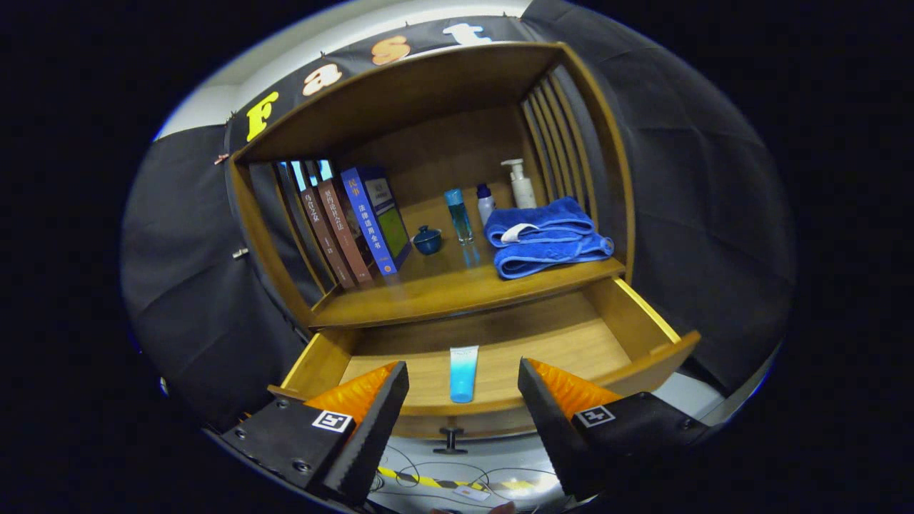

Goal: Pull open the drawer, take out the items inside it, and place them on the countertop above the cabinet.

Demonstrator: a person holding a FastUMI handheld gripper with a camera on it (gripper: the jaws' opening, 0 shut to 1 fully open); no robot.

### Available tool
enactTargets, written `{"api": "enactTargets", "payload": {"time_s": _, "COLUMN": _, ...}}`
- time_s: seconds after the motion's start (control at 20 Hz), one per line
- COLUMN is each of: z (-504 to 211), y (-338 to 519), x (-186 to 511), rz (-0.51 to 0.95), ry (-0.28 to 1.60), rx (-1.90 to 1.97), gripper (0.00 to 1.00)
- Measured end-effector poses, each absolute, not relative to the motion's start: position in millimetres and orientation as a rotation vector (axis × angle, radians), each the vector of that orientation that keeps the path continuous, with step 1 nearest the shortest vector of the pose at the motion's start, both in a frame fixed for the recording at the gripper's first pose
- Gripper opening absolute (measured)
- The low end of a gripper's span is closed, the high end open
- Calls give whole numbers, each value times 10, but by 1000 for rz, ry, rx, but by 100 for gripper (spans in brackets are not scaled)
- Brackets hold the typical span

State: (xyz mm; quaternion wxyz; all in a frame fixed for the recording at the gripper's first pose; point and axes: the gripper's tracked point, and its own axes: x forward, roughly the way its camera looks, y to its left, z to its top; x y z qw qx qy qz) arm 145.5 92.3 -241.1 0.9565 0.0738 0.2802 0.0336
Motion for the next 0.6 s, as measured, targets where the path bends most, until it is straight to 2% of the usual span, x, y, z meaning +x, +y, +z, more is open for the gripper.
{"api": "enactTargets", "payload": {"time_s": 0.35, "z": -3139, "y": 1270, "x": 2067, "rz": 107, "ry": 981, "rx": -14, "gripper": 97}}
{"api": "enactTargets", "payload": {"time_s": 0.6, "z": -3776, "y": 1257, "x": 2136, "rz": 66, "ry": 1195, "rx": -69, "gripper": 95}}
